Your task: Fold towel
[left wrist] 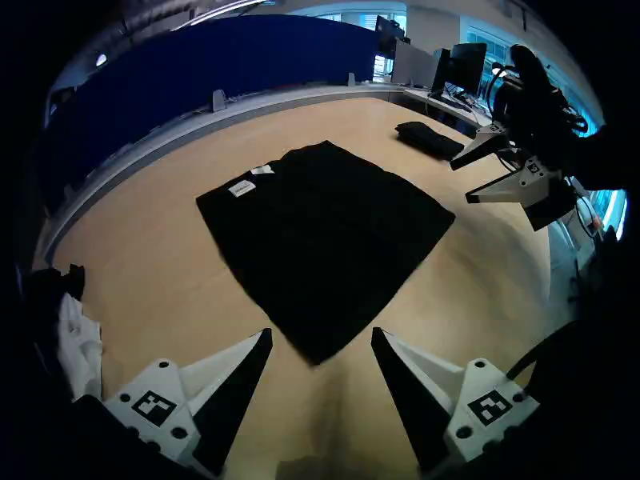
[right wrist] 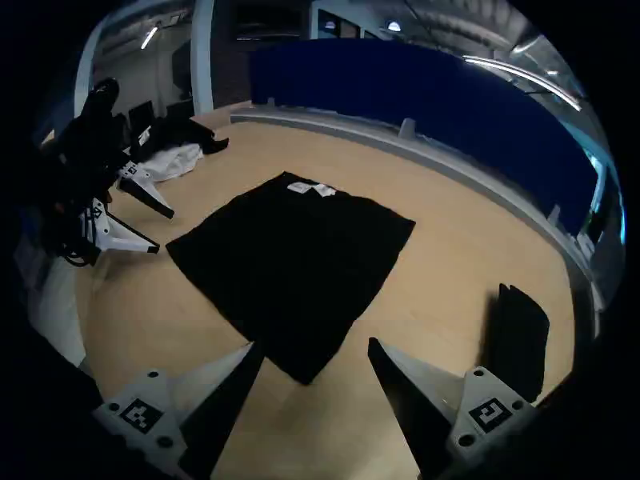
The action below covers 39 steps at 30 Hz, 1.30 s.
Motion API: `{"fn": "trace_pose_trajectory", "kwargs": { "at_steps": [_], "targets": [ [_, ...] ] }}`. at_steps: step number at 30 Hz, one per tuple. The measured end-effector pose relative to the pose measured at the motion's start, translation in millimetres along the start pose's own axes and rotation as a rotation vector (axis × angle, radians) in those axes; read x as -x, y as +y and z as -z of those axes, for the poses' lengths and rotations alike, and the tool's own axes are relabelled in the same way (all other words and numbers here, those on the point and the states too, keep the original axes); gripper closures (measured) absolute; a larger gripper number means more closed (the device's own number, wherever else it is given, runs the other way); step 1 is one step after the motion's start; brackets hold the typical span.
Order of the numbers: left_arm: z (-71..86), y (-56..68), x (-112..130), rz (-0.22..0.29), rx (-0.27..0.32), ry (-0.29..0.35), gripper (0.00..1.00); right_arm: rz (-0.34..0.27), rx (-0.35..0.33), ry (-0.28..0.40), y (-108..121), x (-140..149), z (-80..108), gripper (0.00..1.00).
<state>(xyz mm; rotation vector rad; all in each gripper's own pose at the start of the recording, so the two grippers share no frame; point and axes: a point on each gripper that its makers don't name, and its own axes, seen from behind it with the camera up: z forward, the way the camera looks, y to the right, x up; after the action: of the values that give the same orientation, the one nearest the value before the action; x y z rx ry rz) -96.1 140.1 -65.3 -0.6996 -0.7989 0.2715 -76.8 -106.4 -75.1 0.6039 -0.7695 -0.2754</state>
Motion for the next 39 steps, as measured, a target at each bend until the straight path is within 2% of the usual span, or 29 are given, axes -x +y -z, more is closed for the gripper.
{"fn": "trace_pose_trajectory", "kwargs": {
  "at_steps": [5, 10, 17, 21, 29, 35, 39],
  "targets": [
    [-7.4, 0.3, 10, 0.009, 0.004, -0.027, 0.08, 0.005, -0.011, -0.036, -2, 17, -5.2, 0.0],
    [-7.7, -3.9, 16, 0.008, -0.011, -0.05, 0.08, -0.009, -0.021, -0.062, -4, 27, -10.9, 0.03],
    [-7.5, -1.1, 25, 0.011, -0.01, -0.079, 0.12, -0.03, -0.031, -0.094, -8, 40, -19.7, 0.16],
    [-10.1, -1.6, 27, 0.012, -0.019, -0.079, 0.2, -0.041, -0.036, -0.103, -11, 45, -22.4, 0.24],
    [-10.5, -8.9, 29, 0.012, -0.055, -0.086, 0.43, -0.055, -0.033, -0.112, -11, 48, -26.3, 0.41],
    [-11.7, -11.3, 28, 0.03, -0.062, -0.09, 0.51, -0.08, -0.027, -0.109, -7, 46, -28.4, 0.54],
    [-13.3, -11.1, 27, 0.018, -0.067, -0.093, 0.59, -0.07, -0.016, -0.113, -3, 46, -28.3, 0.64]
  ]
}}
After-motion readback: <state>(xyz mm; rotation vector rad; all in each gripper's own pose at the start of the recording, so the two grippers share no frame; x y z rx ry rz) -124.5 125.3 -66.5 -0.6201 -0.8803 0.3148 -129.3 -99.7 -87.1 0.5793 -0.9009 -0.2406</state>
